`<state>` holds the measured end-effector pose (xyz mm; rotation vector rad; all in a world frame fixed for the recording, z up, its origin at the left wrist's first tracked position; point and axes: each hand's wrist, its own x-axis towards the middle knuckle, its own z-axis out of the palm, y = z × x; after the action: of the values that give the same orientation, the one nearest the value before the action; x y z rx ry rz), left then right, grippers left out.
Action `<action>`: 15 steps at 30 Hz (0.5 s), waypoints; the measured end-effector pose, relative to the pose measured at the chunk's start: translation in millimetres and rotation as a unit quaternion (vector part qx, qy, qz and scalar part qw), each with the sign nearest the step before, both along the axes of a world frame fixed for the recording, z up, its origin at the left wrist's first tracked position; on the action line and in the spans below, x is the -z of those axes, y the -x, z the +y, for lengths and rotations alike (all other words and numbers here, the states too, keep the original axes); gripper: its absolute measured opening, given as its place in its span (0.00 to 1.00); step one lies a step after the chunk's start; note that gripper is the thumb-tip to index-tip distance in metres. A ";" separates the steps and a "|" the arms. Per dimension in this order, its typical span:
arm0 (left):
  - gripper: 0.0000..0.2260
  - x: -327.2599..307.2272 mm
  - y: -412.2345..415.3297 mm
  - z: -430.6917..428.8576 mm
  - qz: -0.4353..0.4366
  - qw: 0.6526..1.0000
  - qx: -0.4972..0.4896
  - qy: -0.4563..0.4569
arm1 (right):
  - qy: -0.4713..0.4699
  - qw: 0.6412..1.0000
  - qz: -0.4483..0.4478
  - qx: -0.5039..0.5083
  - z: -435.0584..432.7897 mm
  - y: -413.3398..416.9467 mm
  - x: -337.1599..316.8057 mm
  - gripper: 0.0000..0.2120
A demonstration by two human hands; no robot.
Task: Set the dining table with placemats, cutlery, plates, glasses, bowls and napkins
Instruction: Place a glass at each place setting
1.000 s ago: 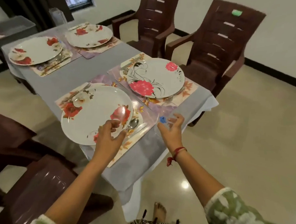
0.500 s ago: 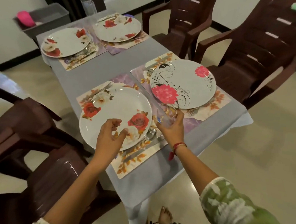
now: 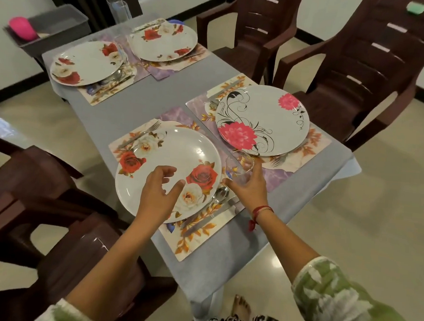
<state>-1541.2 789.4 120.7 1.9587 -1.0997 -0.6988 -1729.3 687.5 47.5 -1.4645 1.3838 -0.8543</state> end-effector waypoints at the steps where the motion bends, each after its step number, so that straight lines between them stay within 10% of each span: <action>1: 0.11 0.9 -1.2 0.5 0.001 1.000 0.003 0.000 | -0.001 1.000 0.000 -0.001 0.3 0.1 0.3 0.39; 15: 0.12 -14.3 3.3 -11.4 -0.004 0.997 -0.025 0.075 | -0.017 1.000 -0.001 0.001 15.9 23.9 -8.3 0.53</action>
<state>-1544.5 777.9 135.0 1.8561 -1.0734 -0.5652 -1753.3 703.4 55.8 -1.4362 1.3926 -0.8304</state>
